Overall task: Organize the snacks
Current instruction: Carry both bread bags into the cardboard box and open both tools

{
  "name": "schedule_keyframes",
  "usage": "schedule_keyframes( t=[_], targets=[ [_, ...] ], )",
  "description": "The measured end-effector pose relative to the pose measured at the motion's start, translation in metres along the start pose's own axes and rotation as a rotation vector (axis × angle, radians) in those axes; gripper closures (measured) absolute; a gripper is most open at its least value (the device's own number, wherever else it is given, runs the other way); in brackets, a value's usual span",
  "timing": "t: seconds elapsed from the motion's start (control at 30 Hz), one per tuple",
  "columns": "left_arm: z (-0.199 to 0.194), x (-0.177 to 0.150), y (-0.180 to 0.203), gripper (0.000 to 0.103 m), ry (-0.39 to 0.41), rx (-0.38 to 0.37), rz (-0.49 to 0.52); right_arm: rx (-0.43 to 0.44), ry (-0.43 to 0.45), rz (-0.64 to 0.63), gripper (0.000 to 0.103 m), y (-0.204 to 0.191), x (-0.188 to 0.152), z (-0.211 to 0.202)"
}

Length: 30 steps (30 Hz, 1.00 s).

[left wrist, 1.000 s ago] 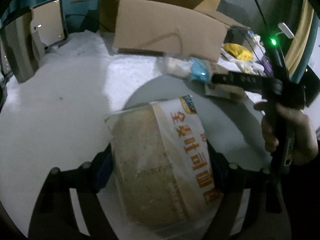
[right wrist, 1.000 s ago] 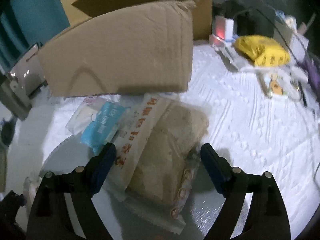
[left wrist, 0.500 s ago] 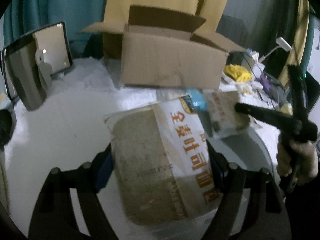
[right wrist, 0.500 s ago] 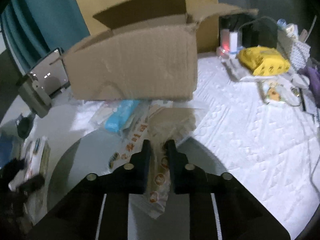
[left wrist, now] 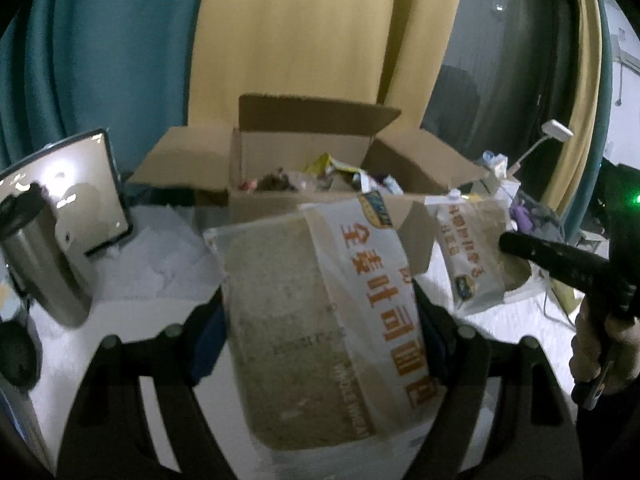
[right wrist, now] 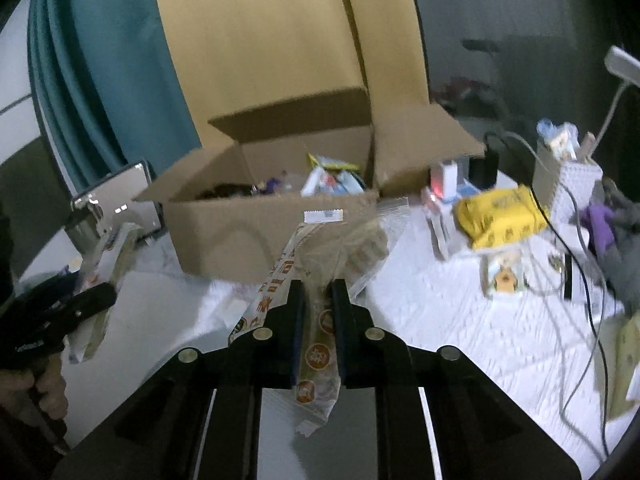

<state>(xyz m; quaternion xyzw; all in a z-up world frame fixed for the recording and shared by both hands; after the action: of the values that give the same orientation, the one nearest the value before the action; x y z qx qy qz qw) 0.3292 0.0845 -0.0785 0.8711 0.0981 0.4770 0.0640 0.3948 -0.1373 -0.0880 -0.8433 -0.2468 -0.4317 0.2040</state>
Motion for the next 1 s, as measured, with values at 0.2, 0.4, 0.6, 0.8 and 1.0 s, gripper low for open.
schedule_keyframes(
  t=[0.2,0.4,0.6,0.8,1.0],
  targets=[
    [0.019,0.029,-0.004,0.022,-0.009,-0.022,-0.010,0.032,0.037,-0.023,0.088,-0.005,0.031,0.007],
    [0.040,0.058,-0.007,0.022,0.006,-0.031,-0.005,0.047,0.052,-0.061,0.088,-0.012,0.057,0.022],
    [0.070,0.088,-0.012,0.021,-0.003,-0.035,0.007,0.059,0.059,-0.077,0.088,-0.013,0.083,0.047],
    [0.104,0.112,-0.019,0.020,-0.007,-0.038,0.010,0.062,0.070,-0.084,0.088,-0.011,0.106,0.071],
    [0.146,0.127,-0.032,0.015,-0.043,-0.034,-0.010,0.070,0.059,-0.063,0.088,-0.010,0.123,0.106]
  ],
)
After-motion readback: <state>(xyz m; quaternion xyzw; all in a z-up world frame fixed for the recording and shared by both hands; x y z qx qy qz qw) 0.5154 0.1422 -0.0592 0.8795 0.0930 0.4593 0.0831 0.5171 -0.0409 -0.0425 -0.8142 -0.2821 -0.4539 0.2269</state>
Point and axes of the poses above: each gripper's, at about its wrist camera, not at the fingertips, and z roughly the way its jaws point, y to its right, x to its top, the point moved 8 cm from there along z, roughly the way its jaws point, and after that the axes turned 6 degrees about -z, right-handed, at the moved point
